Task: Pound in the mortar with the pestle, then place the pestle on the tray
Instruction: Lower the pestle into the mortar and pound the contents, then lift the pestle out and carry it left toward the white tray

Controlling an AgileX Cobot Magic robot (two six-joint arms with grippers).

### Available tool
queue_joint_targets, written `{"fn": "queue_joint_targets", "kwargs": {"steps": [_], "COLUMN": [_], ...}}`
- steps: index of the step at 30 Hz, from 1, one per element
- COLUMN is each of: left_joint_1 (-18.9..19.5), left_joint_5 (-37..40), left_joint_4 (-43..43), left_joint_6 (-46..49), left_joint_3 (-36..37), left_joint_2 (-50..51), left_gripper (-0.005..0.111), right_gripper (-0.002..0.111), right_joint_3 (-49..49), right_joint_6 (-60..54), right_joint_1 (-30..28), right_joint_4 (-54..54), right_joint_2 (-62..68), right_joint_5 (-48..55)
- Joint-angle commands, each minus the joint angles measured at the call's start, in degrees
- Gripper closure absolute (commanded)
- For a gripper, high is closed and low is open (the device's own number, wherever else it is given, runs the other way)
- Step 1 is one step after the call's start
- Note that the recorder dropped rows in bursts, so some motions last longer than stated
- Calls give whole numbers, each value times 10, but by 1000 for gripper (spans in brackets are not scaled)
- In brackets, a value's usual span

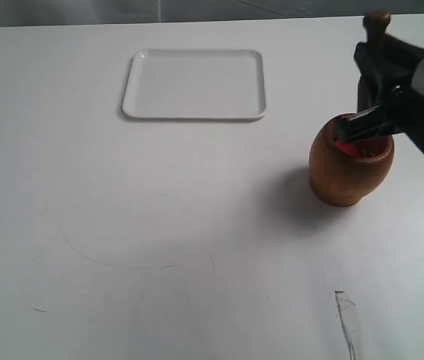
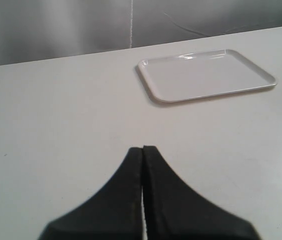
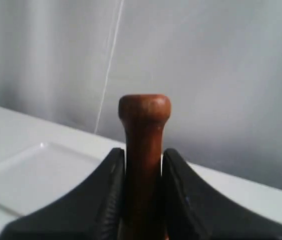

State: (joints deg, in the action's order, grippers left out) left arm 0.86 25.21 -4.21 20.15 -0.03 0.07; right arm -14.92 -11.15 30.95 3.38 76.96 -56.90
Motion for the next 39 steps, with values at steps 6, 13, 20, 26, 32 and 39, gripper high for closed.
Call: {"fn": "queue_joint_targets", "kwargs": {"steps": [6, 13, 20, 26, 32, 39], "left_joint_1": [-4, -4, -4, -4, -4, -4], "left_joint_5": [-2, -2, -2, -2, -2, -2], "left_joint_4": [4, 4, 4, 4, 4, 4], "left_joint_6": [-5, -5, -5, -5, -5, -5], "left_joint_3": [0, 0, 0, 0, 0, 0], "left_joint_2": [-1, -1, -1, -1, -1, -1], "left_gripper": [107, 107, 107, 107, 107, 107], "right_gripper": [108, 108, 108, 108, 108, 108], "right_joint_3": [1, 1, -52, -286, -473, -646], "right_joint_6": [0, 3, 38, 243, 409, 414], "right_joint_1": [-1, -1, 0, 0, 13, 41], "right_joint_4": [2, 28, -8, -238, -379, -388], "right_joint_2": [162, 115, -86, -97, 77, 324], "right_joint_5": [-34, -107, -8, 367, 448, 461]}}
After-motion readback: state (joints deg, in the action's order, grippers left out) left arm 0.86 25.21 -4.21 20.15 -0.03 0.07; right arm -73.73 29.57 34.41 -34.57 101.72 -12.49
